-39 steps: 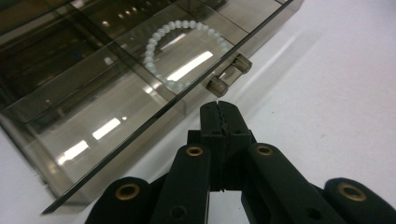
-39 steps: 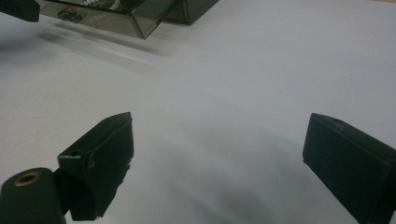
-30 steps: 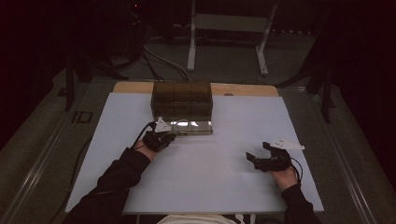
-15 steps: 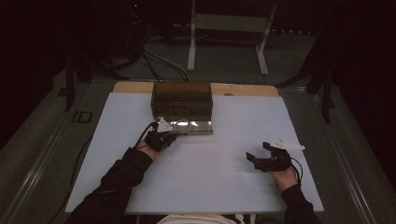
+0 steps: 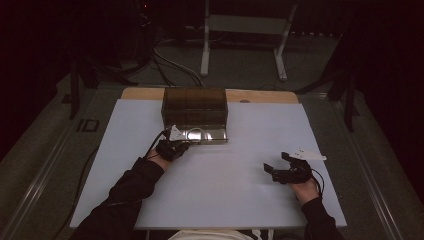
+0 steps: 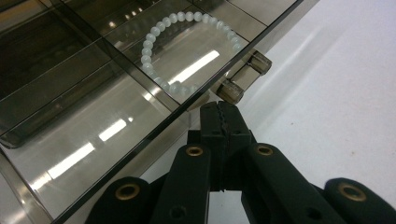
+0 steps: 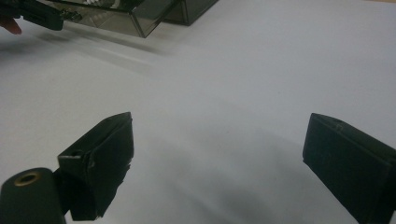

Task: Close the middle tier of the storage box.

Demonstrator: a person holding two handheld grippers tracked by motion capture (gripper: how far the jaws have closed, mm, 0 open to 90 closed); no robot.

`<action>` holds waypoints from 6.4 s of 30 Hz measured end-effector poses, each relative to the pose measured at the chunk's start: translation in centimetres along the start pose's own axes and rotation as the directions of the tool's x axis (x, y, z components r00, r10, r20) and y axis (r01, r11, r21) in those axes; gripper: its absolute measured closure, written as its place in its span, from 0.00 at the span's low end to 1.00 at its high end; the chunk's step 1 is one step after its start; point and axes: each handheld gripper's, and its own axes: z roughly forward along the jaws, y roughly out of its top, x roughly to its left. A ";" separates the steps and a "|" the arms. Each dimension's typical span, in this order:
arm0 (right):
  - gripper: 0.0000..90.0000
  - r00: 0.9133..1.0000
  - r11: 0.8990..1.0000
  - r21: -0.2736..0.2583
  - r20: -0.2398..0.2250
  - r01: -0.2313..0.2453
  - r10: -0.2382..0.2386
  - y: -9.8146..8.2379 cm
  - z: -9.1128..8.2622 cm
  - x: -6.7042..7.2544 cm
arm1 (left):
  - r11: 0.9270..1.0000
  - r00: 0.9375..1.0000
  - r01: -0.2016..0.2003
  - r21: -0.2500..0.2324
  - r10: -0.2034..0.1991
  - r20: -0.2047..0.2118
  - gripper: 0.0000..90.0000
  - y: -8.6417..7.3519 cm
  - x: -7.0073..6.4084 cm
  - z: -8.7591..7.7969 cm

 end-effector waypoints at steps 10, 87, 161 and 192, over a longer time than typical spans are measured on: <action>0.09 1.000 1.000 -0.002 0.002 0.002 -0.002 0.0 0.0 0.0 | 1.000 1.000 -0.004 -0.004 0.004 -0.007 1.00 0.3 0.1 0.2; 0.09 1.000 1.000 -0.001 -0.002 0.004 -0.004 0.0 -0.1 0.0 | 0.998 0.996 0.058 -0.017 -0.059 -0.068 1.00 2.9 2.9 1.8; 0.09 1.000 1.000 -0.006 -0.007 -0.001 0.001 -0.1 -0.3 -0.2 | 0.997 0.991 0.077 -0.024 -0.079 -0.109 1.00 4.4 4.9 3.6; 0.09 1.000 1.000 -0.012 -0.005 0.003 -0.003 0.1 -0.4 -0.1 | 0.992 0.995 0.100 0.075 -0.101 0.017 0.22 5.3 3.1 1.5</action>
